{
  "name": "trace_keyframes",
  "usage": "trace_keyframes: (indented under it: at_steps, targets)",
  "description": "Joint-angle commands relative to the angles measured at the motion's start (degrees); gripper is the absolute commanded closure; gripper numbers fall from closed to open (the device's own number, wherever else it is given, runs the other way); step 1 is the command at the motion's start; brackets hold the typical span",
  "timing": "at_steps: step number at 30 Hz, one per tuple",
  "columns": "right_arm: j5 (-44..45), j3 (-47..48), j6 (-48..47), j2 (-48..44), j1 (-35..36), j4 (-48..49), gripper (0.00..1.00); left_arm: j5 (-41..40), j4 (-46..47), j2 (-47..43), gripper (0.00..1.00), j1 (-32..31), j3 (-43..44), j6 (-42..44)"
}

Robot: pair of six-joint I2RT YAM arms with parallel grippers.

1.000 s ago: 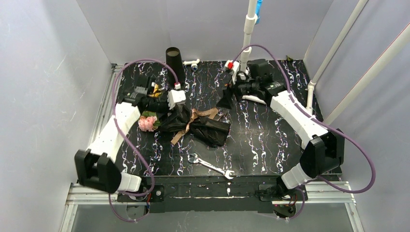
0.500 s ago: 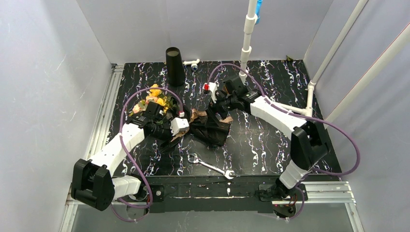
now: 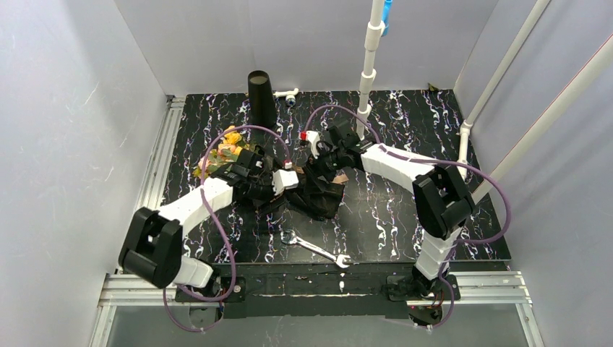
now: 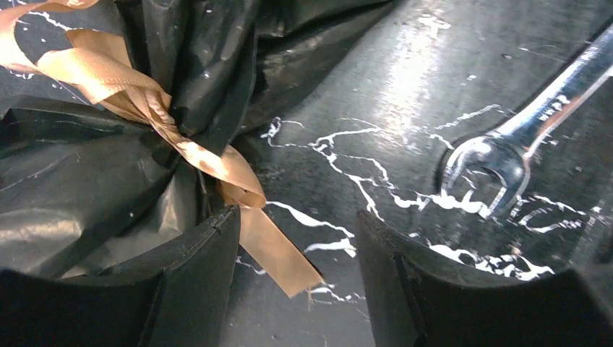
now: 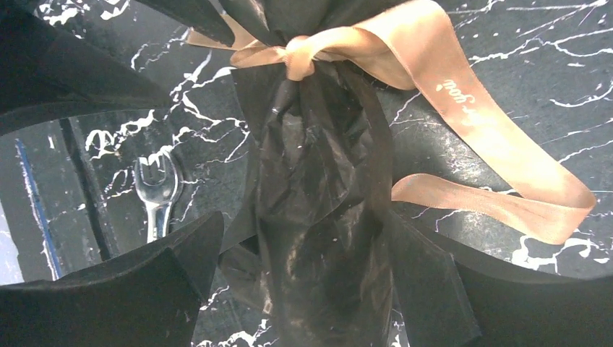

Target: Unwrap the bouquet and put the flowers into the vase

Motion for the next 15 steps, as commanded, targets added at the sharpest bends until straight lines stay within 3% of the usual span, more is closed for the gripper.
trace_keyframes:
  at_steps: [1,9,15]
  targets:
    - [-0.14,-0.34,-0.9,2.25,0.25,2.35,0.1,-1.21,6.52,3.48,0.43,-0.11,2.15,-1.58]
    - [-0.11,-1.5,-1.48,5.73,0.25,2.52,0.17,-2.45,9.76,10.06,0.5,-0.13,3.0,-1.85]
    - [0.05,-2.51,-2.06,7.16,0.16,2.36,0.29,-3.58,13.01,11.35,0.76,-0.11,2.42,-5.98]
